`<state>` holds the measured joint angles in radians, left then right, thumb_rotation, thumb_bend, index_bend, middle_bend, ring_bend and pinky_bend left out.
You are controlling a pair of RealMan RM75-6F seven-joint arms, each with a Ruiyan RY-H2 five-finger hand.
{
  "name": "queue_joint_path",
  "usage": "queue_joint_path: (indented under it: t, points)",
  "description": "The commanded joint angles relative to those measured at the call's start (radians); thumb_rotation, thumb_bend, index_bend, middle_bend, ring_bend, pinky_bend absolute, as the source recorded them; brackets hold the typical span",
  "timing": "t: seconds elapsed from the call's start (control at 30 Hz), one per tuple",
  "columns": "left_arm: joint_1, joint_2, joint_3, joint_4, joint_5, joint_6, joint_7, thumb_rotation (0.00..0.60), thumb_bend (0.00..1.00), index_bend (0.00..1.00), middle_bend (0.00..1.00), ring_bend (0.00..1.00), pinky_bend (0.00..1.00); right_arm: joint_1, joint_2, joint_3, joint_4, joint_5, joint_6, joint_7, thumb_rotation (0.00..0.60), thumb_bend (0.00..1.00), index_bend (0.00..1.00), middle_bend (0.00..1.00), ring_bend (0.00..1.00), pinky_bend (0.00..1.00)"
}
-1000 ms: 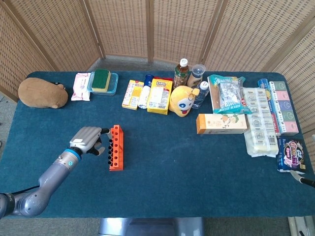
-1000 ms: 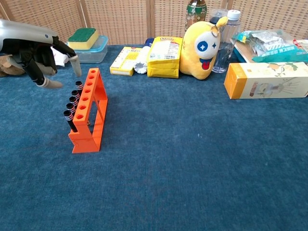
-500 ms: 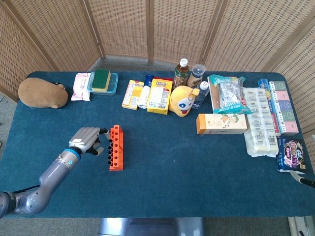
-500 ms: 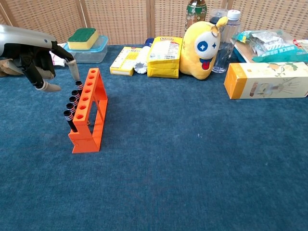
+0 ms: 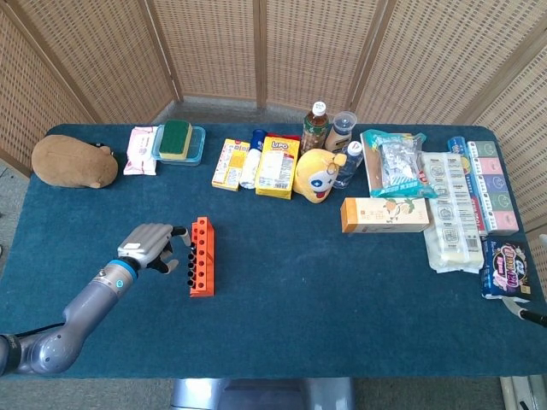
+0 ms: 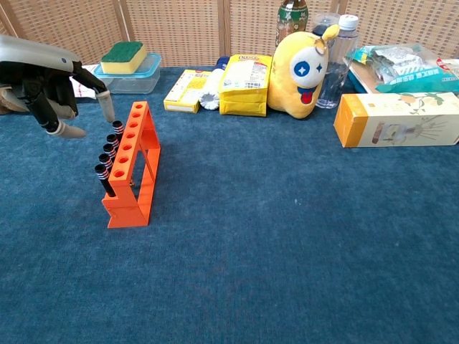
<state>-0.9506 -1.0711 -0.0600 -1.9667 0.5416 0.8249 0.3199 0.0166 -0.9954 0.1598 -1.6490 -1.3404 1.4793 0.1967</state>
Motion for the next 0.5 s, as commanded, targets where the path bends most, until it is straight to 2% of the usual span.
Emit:
queue_joint_path:
  t: [0.03,0.5]
  points:
    - [-0.004,-0.002,0.004,0.001,-0.004,0.000,0.003,0.600,0.37,0.36,1.00,1.00,1.00,0.000,0.000,0.000,-0.001,0.001,0.000,0.000,0.600,0.00,0.06,0.03,0.02,0.00]
    - [-0.015,0.035,0.023,-0.029,-0.015,0.002,0.010,0.600,0.37,0.36,1.00,1.00,1.00,0.001,-0.001,-0.002,-0.001,-0.001,-0.002,-0.003,0.600,0.00,0.06,0.03,0.03,0.00]
